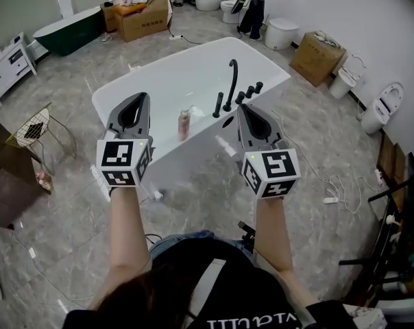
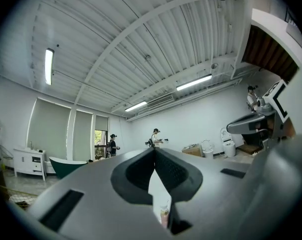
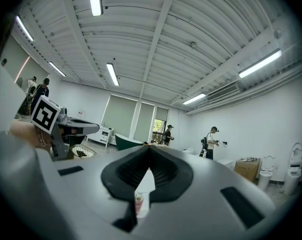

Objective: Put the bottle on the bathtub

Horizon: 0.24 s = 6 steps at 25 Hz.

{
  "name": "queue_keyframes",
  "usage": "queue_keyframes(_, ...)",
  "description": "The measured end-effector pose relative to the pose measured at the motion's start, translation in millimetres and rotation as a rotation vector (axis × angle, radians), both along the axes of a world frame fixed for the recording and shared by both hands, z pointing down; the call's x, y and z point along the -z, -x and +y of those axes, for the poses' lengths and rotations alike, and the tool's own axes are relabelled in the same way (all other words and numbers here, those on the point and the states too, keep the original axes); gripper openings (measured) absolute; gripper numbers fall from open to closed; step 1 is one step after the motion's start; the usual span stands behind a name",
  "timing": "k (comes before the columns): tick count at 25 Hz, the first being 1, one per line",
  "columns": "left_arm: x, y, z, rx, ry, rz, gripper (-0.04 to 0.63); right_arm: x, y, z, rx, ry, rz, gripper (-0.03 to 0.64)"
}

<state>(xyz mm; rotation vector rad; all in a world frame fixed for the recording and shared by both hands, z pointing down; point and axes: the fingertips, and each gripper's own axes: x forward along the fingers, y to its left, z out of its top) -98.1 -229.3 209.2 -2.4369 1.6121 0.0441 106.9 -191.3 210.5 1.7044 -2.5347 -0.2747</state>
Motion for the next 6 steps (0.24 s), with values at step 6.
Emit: queue_keyframes(6, 1.6, -2.6, 6.0, 0.013, -0.020, -0.067, 0.012, 2.2, 2.6, 2.9, 0.000, -0.012, 0.008, 0.015)
